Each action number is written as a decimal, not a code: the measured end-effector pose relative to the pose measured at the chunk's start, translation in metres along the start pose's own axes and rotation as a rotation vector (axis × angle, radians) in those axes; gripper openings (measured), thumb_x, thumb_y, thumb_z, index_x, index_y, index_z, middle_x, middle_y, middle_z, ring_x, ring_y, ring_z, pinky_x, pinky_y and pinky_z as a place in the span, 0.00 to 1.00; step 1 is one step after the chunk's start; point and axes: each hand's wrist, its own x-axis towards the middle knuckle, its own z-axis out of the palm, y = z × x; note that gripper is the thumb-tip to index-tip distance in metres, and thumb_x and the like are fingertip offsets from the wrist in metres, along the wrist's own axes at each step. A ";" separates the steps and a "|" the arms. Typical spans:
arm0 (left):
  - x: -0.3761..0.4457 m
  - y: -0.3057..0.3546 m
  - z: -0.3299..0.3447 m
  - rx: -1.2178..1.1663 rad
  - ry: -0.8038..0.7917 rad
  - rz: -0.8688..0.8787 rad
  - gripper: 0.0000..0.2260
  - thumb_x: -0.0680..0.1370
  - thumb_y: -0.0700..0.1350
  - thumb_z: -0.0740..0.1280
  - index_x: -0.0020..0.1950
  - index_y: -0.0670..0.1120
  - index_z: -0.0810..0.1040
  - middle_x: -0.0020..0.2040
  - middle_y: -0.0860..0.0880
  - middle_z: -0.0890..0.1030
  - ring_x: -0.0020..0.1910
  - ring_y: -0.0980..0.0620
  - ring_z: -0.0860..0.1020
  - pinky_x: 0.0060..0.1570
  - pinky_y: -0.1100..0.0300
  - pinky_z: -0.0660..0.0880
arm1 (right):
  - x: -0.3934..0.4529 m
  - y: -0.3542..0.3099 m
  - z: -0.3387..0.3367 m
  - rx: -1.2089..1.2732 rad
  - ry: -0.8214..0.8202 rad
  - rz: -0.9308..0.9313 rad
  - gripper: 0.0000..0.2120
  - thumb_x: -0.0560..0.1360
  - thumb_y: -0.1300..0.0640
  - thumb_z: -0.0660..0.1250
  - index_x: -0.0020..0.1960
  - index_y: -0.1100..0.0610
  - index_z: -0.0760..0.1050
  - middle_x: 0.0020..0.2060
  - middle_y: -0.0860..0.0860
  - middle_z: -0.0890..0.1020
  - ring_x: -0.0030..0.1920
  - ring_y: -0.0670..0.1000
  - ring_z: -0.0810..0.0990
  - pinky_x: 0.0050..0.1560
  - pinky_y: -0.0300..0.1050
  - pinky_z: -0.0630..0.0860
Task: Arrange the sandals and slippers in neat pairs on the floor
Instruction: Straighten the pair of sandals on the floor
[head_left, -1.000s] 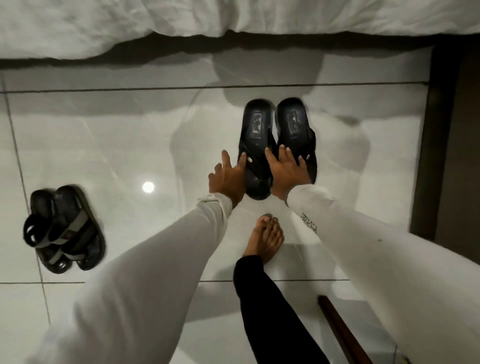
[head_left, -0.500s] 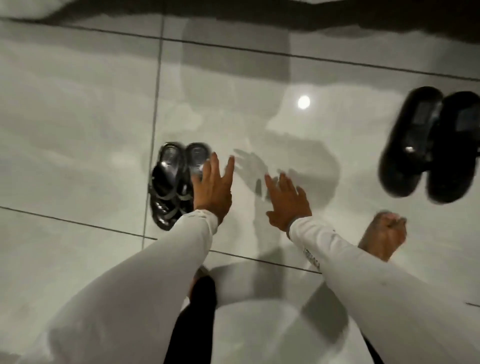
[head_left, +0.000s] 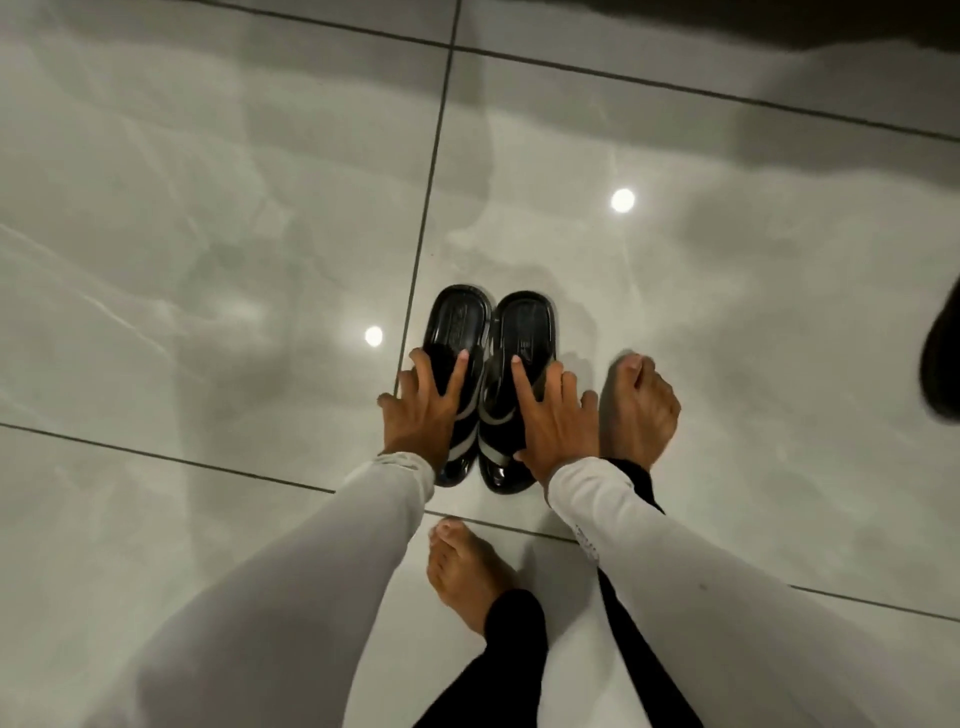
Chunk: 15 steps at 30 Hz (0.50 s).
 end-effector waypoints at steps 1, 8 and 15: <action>0.004 0.002 -0.001 0.007 0.007 -0.002 0.46 0.72 0.51 0.73 0.81 0.53 0.48 0.73 0.31 0.63 0.59 0.36 0.75 0.49 0.44 0.79 | 0.005 0.004 -0.001 -0.029 0.008 0.000 0.56 0.60 0.45 0.79 0.80 0.50 0.51 0.66 0.61 0.68 0.63 0.61 0.70 0.60 0.60 0.71; 0.067 0.007 -0.048 0.049 0.140 -0.002 0.40 0.74 0.48 0.70 0.81 0.53 0.52 0.69 0.31 0.69 0.53 0.38 0.77 0.45 0.48 0.78 | 0.067 0.030 -0.047 -0.058 0.091 0.033 0.45 0.72 0.52 0.69 0.80 0.53 0.47 0.61 0.59 0.70 0.58 0.59 0.71 0.55 0.58 0.72; 0.152 0.003 -0.129 0.017 0.200 0.002 0.43 0.74 0.51 0.71 0.81 0.56 0.47 0.71 0.33 0.63 0.58 0.37 0.73 0.50 0.45 0.76 | 0.149 0.069 -0.108 -0.035 0.203 0.064 0.49 0.66 0.45 0.75 0.79 0.52 0.54 0.61 0.60 0.72 0.59 0.61 0.73 0.55 0.60 0.73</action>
